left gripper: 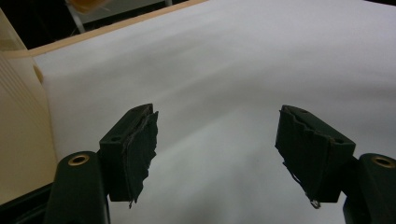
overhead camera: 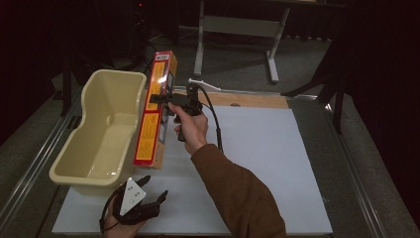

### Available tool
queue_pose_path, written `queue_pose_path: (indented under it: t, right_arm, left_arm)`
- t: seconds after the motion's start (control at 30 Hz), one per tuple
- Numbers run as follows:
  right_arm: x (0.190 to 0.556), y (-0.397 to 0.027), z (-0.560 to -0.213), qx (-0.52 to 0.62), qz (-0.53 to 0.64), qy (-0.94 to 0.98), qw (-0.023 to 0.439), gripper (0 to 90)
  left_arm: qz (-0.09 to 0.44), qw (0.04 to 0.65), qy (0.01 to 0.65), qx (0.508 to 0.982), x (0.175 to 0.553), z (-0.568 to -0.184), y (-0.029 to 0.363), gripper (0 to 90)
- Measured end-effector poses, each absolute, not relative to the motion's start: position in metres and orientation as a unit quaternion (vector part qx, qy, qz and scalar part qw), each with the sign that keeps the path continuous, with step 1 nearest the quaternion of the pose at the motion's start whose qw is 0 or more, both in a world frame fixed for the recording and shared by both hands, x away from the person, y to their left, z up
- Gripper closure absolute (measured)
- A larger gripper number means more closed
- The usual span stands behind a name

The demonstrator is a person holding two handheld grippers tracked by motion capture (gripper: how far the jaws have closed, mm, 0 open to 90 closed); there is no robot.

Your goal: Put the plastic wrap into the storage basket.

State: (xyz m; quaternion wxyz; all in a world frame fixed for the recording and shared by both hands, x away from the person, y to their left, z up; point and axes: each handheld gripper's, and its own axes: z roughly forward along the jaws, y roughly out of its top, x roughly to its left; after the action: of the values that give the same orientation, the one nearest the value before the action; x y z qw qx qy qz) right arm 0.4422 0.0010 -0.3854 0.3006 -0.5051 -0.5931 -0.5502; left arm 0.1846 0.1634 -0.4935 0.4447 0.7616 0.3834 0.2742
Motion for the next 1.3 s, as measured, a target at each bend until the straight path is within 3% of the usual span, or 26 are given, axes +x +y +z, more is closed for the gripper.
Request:
queue_pose_path:
  t: [0.17, 0.53, 1.3]
  right_arm:
    - [0.439, 0.006, -0.384, -0.504, -0.550, -0.586, 0.317, 39.2]
    - [0.431, 0.028, -0.372, -0.493, -0.560, -0.592, 0.305, 39.2]
    - [0.434, 0.086, -0.395, -0.517, -0.539, -0.572, 0.340, 39.1]
  left_arm:
    - [0.274, 0.447, 0.384, 0.760, 0.184, -0.494, 0.163, 28.9]
    - [0.274, 0.450, 0.377, 0.762, 0.185, -0.493, 0.162, 28.4]
    - [0.270, 0.458, 0.387, 0.753, 0.181, -0.493, 0.167, 28.4]
